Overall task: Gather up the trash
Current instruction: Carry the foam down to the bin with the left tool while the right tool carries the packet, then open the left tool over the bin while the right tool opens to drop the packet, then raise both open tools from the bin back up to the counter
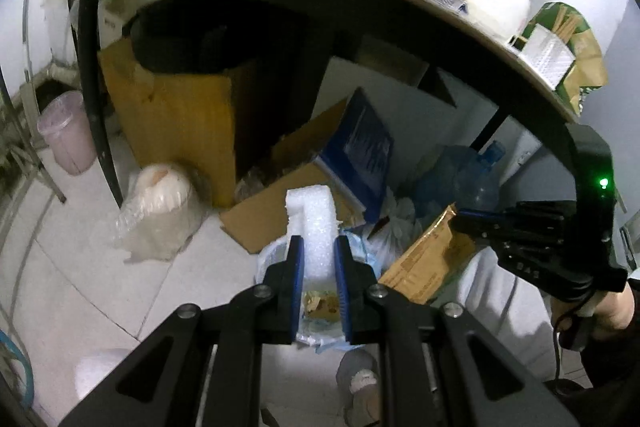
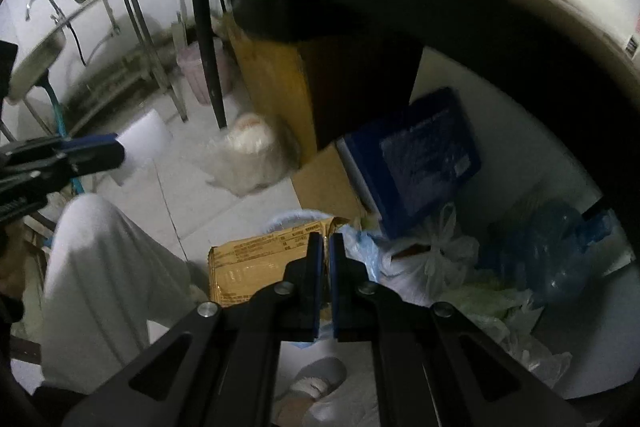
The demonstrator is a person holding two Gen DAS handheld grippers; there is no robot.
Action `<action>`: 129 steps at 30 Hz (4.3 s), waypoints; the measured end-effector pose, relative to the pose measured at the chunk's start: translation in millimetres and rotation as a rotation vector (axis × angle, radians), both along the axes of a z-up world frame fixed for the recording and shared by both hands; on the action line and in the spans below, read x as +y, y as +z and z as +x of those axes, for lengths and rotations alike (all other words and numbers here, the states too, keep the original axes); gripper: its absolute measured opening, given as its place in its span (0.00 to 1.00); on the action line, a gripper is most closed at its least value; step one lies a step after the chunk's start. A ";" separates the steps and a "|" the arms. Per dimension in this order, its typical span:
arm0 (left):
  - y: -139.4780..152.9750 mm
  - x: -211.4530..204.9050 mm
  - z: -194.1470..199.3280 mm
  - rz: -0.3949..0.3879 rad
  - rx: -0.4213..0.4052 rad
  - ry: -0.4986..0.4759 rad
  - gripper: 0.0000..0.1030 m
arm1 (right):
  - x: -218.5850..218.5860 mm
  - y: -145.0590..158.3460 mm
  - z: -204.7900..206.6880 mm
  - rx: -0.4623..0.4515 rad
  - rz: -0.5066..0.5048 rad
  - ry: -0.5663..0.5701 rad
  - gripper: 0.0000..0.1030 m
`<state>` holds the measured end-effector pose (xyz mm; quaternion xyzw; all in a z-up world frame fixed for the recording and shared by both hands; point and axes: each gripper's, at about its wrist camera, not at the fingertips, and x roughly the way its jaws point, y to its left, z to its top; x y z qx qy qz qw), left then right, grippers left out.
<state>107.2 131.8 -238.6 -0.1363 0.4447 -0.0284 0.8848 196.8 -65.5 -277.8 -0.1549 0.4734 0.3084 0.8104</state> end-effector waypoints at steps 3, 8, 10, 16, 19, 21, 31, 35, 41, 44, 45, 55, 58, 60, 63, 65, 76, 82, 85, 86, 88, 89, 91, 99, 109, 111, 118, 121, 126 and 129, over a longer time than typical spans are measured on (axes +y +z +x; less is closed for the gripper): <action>-17.4 3.4 5.3 -0.023 0.032 0.002 0.14 | 5.1 -22.9 7.6 0.027 -0.032 -0.004 0.03; -43.9 5.3 15.5 -0.045 0.087 -0.005 0.14 | 11.4 -68.5 23.1 0.092 -0.089 -0.014 0.03; -52.7 5.8 18.7 -0.049 0.105 -0.009 0.14 | 13.1 -83.3 30.9 0.111 -0.101 -0.022 0.03; -75.3 6.9 30.2 -0.067 0.157 -0.012 0.14 | 22.4 -115.4 48.6 0.163 -0.120 -0.045 0.07; -84.3 5.2 34.4 -0.072 0.176 -0.018 0.14 | 25.5 -127.5 55.7 0.193 -0.117 -0.053 0.09; -88.6 1.6 37.4 -0.070 0.187 -0.024 0.14 | 26.0 -134.0 58.9 0.211 -0.115 -0.051 0.11; -101.1 -22.9 55.9 -0.060 0.205 -0.069 0.14 | 9.3 -134.9 58.4 0.223 -0.109 -0.076 0.20; -104.8 -36.5 61.9 -0.062 0.220 -0.088 0.14 | -8.0 -131.4 57.8 0.224 -0.104 -0.101 0.20; -103.6 -54.3 70.1 -0.046 0.242 -0.104 0.18 | -29.9 -124.6 56.5 0.225 -0.091 -0.138 0.20; -98.0 -59.4 70.8 -0.049 0.229 -0.102 0.39 | -37.6 -118.9 55.8 0.226 -0.074 -0.149 0.20; -96.7 -58.7 70.0 -0.047 0.226 -0.102 0.45 | -40.4 -116.2 55.4 0.230 -0.061 -0.154 0.20; -70.7 -61.7 56.0 -0.028 0.190 -0.092 0.47 | -47.0 -91.4 41.2 0.216 -0.011 -0.150 0.20; -63.3 -61.5 52.2 -0.023 0.176 -0.089 0.47 | -45.7 -81.8 35.7 0.201 -0.001 -0.142 0.20; -58.4 -60.8 49.1 -0.021 0.165 -0.087 0.47 | -44.5 -74.8 31.7 0.190 0.005 -0.136 0.20; -52.4 -60.6 43.8 -0.018 0.151 -0.084 0.47 | -43.1 -65.9 26.4 0.177 0.012 -0.126 0.20; -47.6 -59.8 39.6 -0.016 0.142 -0.080 0.47 | -42.0 -60.5 22.7 0.170 0.015 -0.122 0.20; -24.0 -56.8 20.1 -0.008 0.097 -0.060 0.47 | -39.5 -26.0 6.5 0.116 0.038 -0.100 0.20; -10.7 -59.6 10.7 -0.003 0.069 -0.058 0.47 | -40.6 -11.1 -2.6 0.094 0.046 -0.086 0.20; -4.2 -59.0 6.4 -0.004 0.054 -0.057 0.47 | -40.2 -1.8 -7.3 0.079 0.048 -0.077 0.20; -1.2 -58.9 4.8 -0.003 0.048 -0.056 0.47 | -39.7 2.4 -8.9 0.072 0.048 -0.074 0.20; 3.8 -58.6 2.1 -0.002 0.036 -0.056 0.47 | -39.4 9.5 -11.1 0.059 0.051 -0.069 0.20; 6.7 -58.4 0.5 -0.001 0.029 -0.056 0.47 | -39.0 13.1 -12.5 0.052 0.052 -0.067 0.20; 12.5 -57.3 -2.5 0.003 0.016 -0.055 0.47 | -38.1 21.2 -16.2 0.039 0.055 -0.063 0.20; 41.2 -52.2 -13.3 0.024 -0.043 -0.050 0.47 | -34.3 50.1 -28.5 -0.008 0.069 -0.042 0.20; 80.2 -43.6 -19.6 0.053 -0.116 -0.041 0.47 | -27.3 102.4 -38.1 -0.084 0.105 -0.016 0.20; 87.2 -41.5 -19.3 0.060 -0.128 -0.041 0.47 | -26.6 112.7 -38.2 -0.095 0.116 -0.014 0.20; 110.9 -40.1 -10.9 0.072 -0.184 -0.050 0.47 | -25.8 141.2 -35.2 -0.124 0.148 -0.008 0.20; 119.9 -37.4 -4.2 0.074 -0.209 -0.052 0.47 | -27.5 153.3 -27.5 -0.143 0.152 -0.022 0.20; 130.6 -30.3 11.3 0.075 -0.241 -0.054 0.47 | -30.6 168.6 -7.7 -0.170 0.156 -0.063 0.31; 134.2 -23.9 20.0 0.071 -0.263 -0.053 0.48 | -33.5 174.8 9.1 -0.182 0.150 -0.089 0.32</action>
